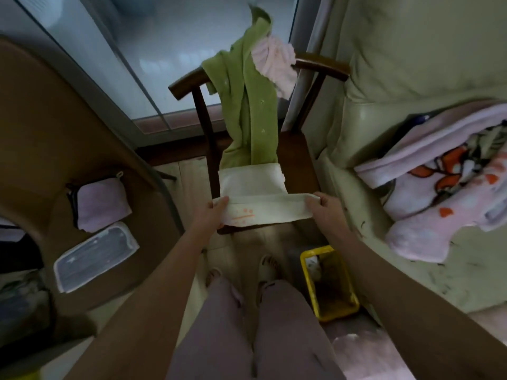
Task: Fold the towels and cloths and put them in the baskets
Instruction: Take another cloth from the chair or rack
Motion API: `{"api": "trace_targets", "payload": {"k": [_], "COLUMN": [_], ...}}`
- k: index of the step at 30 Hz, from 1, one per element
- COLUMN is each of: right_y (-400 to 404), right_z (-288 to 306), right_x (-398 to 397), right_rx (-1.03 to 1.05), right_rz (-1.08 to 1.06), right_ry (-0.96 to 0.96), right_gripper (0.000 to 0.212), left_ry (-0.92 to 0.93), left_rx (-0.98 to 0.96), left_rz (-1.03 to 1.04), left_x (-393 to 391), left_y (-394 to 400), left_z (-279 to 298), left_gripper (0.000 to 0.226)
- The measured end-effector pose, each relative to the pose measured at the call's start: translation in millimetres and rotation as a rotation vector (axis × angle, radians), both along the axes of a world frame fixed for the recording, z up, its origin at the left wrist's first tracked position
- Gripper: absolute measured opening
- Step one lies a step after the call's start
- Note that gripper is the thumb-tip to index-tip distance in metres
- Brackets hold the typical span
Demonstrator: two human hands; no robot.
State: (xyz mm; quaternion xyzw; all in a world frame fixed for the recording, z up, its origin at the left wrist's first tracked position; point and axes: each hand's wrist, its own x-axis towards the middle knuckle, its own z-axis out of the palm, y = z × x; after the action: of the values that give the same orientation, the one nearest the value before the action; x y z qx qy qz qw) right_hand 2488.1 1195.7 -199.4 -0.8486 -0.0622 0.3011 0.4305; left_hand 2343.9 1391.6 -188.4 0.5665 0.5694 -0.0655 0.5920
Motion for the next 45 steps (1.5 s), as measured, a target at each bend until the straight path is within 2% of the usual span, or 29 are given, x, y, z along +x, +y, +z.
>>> {"api": "trace_targets", "payload": {"k": [4,8,16,22,25,28,34,38,39,42,43,45], "right_y": [-2.7,23.1,99.2,123.7,131.4,137.7,139.5,141.4,140.0,131.8,130.7,132.2], "right_z": [-55.2,-108.9,-215.4,-268.2,-285.8,-293.8,-300.1,-290.7,-287.3,-280.6,-281.4,-297.4], "right_x": [-6.2,17.9,85.2,106.8,116.8,119.5,123.0,123.7,120.5,97.4,84.0,57.9], "right_rx": [-0.059,-0.1,-0.032,-0.065,-0.135,-0.184,-0.191,-0.236,-0.256,-0.293,-0.256,-0.174], "right_rz": [0.022,0.062,0.075,0.16,0.193,0.195,0.177,0.182,0.157,0.137,0.194,0.386], "right_ry": [0.029,-0.066,-0.215,-0.294,-0.326,-0.358,-0.385,-0.367,-0.419,-0.782,-0.832,-0.813], "right_gripper": [0.026,0.024,0.022,0.018,0.022,0.02,0.016,0.017,0.022,0.036,0.038,0.04], "left_ry": [0.019,-0.028,-0.084,-0.016,-0.017,0.002,0.048,0.027,0.008,-0.173,-0.22,-0.262], "left_rx": [0.026,0.074,0.272,0.411,0.504,0.584,0.645,0.751,0.806,0.852,0.85,0.861], "left_rz": [-0.079,-0.06,0.045,0.016,-0.035,-0.077,-0.199,-0.156,-0.173,-0.294,-0.344,-0.447], "left_x": [-7.5,16.5,86.1,103.0,105.2,107.2,105.5,96.8,91.7,80.3,79.8,87.3], "left_y": [-5.4,8.2,59.0,79.3,86.7,90.7,98.6,94.1,87.2,56.5,47.7,38.3], "left_z": [-52.9,-108.0,-223.0,-282.2,-297.4,-305.3,-313.0,-294.1,-287.8,-282.5,-288.7,-308.9], "left_gripper": [0.036,0.026,0.044,0.03,0.023,0.027,0.026,0.022,0.024,0.026,0.028,0.035]}}
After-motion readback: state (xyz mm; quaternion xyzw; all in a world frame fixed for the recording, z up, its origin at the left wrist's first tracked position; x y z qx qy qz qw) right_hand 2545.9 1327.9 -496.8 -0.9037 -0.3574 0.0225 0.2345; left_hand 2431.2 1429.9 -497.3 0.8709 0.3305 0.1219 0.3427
